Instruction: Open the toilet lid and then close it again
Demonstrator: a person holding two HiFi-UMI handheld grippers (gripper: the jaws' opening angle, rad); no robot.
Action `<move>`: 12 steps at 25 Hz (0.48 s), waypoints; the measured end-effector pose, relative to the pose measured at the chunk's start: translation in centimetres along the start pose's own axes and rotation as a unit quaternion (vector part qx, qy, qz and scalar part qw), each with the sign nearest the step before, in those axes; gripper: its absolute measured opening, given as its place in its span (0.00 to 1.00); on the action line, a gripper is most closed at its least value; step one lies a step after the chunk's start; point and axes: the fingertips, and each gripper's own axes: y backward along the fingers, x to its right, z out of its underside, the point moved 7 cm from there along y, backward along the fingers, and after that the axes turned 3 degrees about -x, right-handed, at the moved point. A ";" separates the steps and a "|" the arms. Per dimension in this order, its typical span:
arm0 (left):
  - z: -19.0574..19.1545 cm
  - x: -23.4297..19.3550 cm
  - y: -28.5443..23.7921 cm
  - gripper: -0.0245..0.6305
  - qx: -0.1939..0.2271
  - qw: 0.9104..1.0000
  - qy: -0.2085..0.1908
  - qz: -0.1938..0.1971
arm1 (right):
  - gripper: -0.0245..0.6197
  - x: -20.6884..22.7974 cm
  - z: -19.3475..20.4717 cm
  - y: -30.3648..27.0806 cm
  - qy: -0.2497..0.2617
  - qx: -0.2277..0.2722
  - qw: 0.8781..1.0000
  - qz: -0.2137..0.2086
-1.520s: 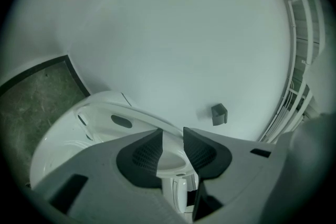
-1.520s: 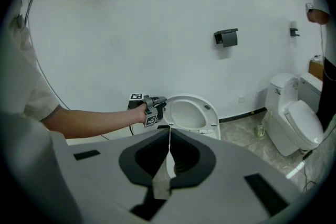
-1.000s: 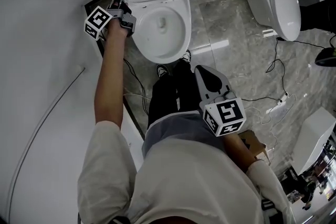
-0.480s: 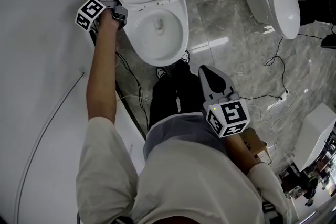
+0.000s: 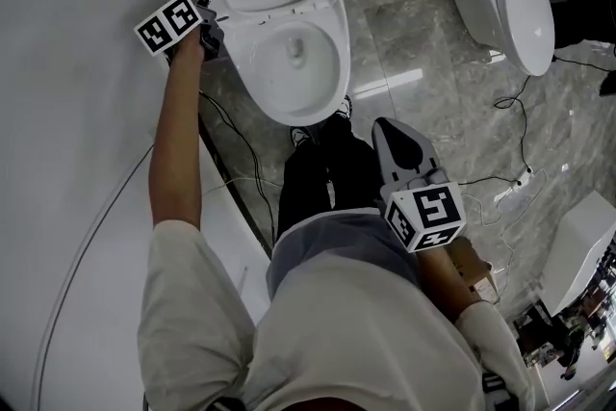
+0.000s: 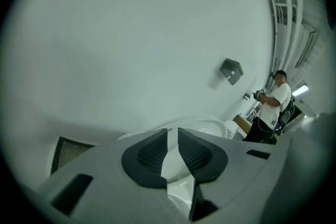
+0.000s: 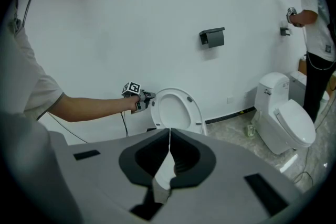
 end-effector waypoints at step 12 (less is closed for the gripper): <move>-2.9 2.6 0.4 0.23 -0.114 0.928 -0.355 -0.003 | 0.05 -1.2 -0.9 -1.3 0.005 0.000 1.000 -0.018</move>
